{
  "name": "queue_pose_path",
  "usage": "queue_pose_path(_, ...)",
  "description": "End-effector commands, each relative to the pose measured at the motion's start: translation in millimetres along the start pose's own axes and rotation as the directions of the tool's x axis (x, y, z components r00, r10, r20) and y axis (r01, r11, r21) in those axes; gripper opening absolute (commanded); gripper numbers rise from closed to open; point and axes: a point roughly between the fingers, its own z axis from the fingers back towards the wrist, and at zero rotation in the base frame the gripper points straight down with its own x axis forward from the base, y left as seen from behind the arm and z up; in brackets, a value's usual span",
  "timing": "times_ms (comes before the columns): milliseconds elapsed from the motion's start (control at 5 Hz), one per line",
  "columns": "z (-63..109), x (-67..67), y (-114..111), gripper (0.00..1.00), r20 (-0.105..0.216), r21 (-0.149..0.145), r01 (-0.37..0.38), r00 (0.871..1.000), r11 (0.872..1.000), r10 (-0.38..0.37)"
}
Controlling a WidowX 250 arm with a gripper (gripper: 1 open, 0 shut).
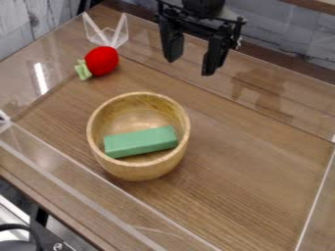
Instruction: Move the red fruit to the right side of the table
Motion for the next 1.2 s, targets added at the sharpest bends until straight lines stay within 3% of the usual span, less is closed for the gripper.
queue_pose_path(0, -14.5, 1.2, 12.5, 1.00, -0.020, 0.001, 0.012, 1.000, 1.000, -0.012)
queue_pose_path(200, -22.2, 6.5, 49.9, 1.00, -0.006, 0.010, -0.005, 1.000, 1.000, 0.005)
queue_pose_path(600, -15.5, 17.7, 149.3, 1.00, 0.030, 0.034, 0.035, 0.999, 0.999, -0.036)
queue_pose_path(1000, -45.3, 23.7, 176.0, 1.00, 0.029, 0.029, -0.066, 0.997, 0.997, 0.065)
